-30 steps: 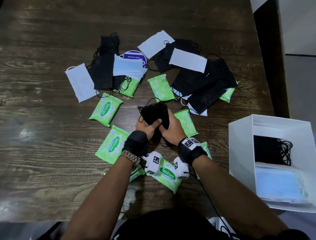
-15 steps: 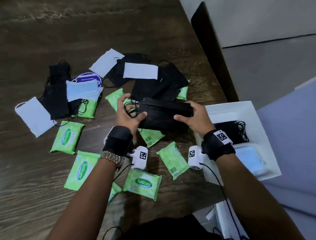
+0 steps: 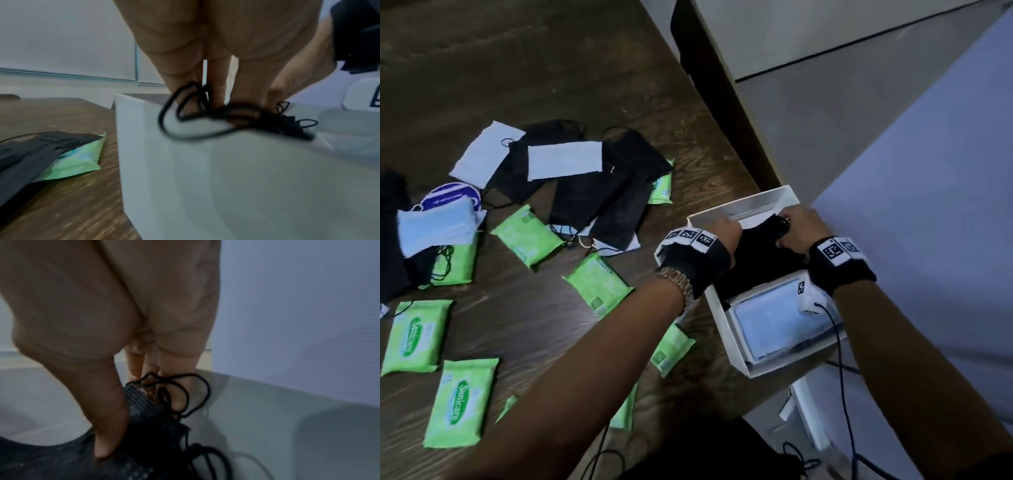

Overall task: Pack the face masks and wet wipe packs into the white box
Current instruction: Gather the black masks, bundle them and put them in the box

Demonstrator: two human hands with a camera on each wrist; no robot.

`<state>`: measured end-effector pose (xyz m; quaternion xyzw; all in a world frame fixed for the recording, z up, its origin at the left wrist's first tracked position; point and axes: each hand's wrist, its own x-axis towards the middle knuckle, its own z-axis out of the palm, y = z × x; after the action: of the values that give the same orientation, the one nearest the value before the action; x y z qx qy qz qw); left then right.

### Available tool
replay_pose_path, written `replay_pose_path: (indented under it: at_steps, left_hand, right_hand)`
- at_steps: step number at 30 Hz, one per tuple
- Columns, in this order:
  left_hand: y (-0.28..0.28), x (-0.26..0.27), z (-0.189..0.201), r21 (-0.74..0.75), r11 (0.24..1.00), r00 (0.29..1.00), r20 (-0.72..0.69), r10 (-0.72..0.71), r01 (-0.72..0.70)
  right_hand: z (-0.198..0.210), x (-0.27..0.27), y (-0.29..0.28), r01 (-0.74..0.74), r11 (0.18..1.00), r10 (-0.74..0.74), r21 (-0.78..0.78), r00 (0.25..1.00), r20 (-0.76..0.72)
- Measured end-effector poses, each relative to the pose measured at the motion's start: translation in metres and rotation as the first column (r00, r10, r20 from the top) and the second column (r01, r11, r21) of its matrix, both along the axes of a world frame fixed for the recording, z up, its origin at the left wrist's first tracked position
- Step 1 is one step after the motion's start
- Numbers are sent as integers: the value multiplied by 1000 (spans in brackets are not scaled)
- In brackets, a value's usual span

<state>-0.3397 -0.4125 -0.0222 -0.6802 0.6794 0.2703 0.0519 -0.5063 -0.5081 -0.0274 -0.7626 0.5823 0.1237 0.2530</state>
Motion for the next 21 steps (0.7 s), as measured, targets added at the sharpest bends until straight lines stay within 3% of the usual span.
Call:
replay_pose_path:
  at_steps: [6, 11, 16, 21]
  left_hand:
    - [-7, -21, -9, 182, 981, 990, 109, -94, 73]
    - [-5, -24, -18, 305, 951, 980, 173, -98, 42]
    - [-9, -27, -10, 218, 976, 993, 116, -34, 8]
    - [-10, -1, 8, 105, 990, 996, -13, 91, -89]
  right_hand:
    - [-27, 6, 4, -146, 989, 141, -20, 977, -160]
    - [-39, 5, 13, -194, 981, 193, 21, 954, -227]
    - [-25, 7, 20, -184, 983, 174, -19, 957, -234]
    - [24, 21, 19, -140, 988, 127, -62, 975, -181]
